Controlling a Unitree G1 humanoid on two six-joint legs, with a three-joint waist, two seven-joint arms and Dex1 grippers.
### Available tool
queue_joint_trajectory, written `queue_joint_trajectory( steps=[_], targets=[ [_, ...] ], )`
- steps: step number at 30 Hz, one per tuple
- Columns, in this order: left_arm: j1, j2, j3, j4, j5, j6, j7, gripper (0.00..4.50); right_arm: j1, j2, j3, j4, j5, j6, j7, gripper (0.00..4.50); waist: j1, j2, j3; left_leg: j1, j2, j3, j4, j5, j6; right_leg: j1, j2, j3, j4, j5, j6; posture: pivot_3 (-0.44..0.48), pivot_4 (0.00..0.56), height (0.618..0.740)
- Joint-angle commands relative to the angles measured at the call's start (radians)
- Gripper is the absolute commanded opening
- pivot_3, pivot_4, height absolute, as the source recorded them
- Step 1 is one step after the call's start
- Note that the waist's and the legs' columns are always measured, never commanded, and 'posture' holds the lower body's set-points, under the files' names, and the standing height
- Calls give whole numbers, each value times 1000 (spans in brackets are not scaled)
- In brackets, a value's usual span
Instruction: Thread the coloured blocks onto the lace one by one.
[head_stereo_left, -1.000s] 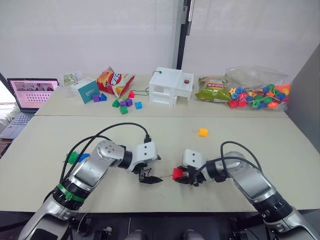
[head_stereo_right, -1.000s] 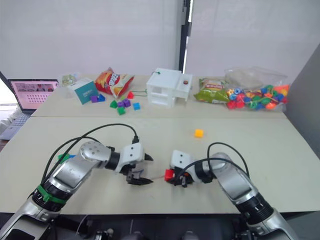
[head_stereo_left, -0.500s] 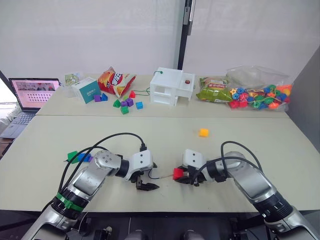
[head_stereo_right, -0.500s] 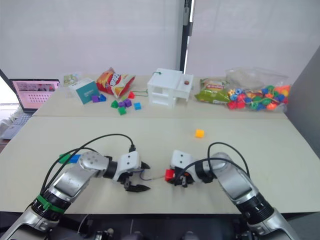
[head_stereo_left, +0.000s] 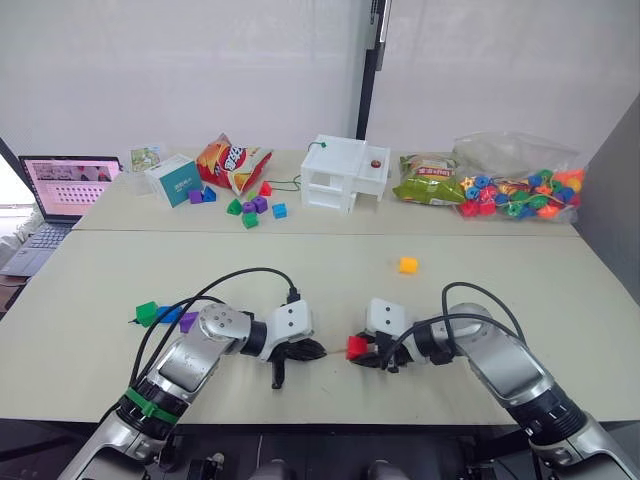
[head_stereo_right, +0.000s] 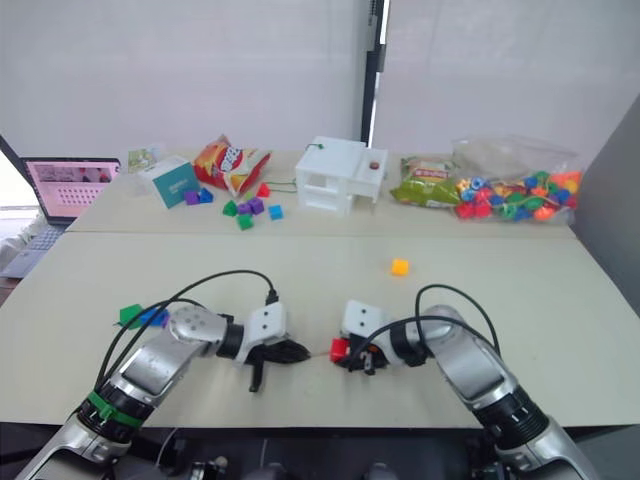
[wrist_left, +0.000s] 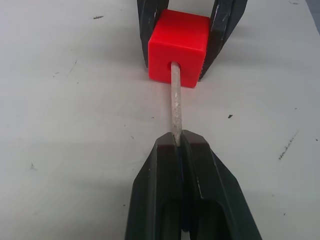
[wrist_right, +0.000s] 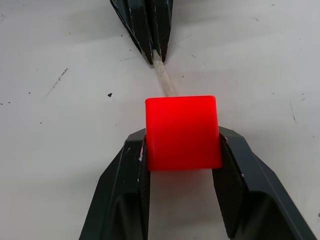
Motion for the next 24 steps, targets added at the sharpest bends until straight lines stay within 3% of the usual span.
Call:
queue_joint_trajectory(
  steps=[1,16,24],
  targets=[
    [-20,-25,-12,-4,5,-7,12,16,22,-2,33,-11,-2,22,-5,1178,2,0,0,0,0,0,0,0,0,0,0,0,0,0,0,0,150,740],
    [-91,-156,-24,-25,-3,19,30,16,19,0,42,-13,1,27,-6,1178,15,0,0,6,-1,-3,1,0,0,10,-1,-3,-3,0,1,0,150,740],
    [-102,-116,5,-50,-7,31,3,0,25,-15,51,-21,6,22,20,1178,14,0,0,6,-2,-5,1,0,0,12,-1,-3,-4,0,1,0,150,740]
  ],
)
